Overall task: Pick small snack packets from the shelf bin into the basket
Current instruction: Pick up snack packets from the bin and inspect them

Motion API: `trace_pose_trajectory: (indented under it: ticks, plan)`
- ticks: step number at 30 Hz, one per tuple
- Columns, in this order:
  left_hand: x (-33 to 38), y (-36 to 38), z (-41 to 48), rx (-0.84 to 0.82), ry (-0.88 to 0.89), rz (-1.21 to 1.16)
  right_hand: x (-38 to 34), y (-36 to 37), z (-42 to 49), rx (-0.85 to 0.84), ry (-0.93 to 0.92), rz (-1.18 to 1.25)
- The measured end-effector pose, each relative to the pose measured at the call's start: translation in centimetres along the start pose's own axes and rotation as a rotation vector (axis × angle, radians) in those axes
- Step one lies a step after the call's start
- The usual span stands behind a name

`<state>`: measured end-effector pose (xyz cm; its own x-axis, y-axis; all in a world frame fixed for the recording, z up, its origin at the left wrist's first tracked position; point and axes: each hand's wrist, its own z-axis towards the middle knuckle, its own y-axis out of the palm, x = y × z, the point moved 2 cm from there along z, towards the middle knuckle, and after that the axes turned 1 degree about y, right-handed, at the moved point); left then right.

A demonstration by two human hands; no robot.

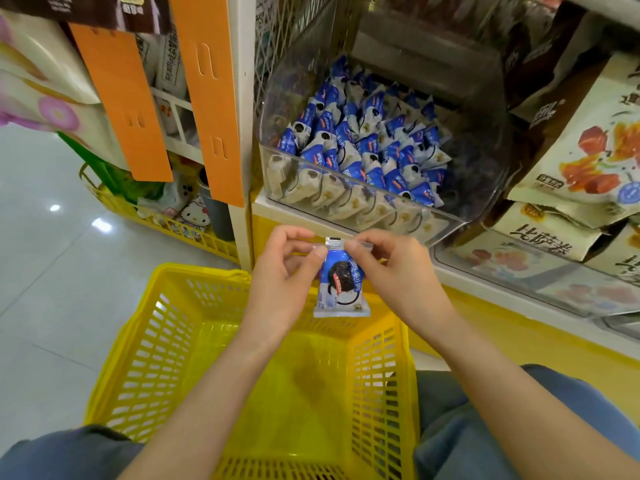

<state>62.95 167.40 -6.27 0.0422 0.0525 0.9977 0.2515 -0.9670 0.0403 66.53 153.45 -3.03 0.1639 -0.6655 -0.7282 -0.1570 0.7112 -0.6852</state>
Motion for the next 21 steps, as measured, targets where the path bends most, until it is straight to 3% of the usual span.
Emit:
trace_pose_trajectory:
  ticks: [7, 11, 17, 21]
  plan:
    - [0.4, -0.2, -0.8, -0.039, 0.417, 0.533, -0.1, -0.1, -0.4, 0.030, -0.064, -0.121]
    - [0.2, 0.0, -1.0, -0.051, 0.464, 0.491, 0.2, -0.1, -0.3, 0.085, 0.012, -0.017]
    - [-0.2, 0.6, -1.3, -0.054, 0.307, 0.274, 0.3, -0.2, -0.8, 0.107, 0.000, 0.065]
    - [-0.4, 0.5, -0.8, 0.043, -0.022, -0.007, 0.0, -0.1, -1.3, 0.081, -0.039, 0.157]
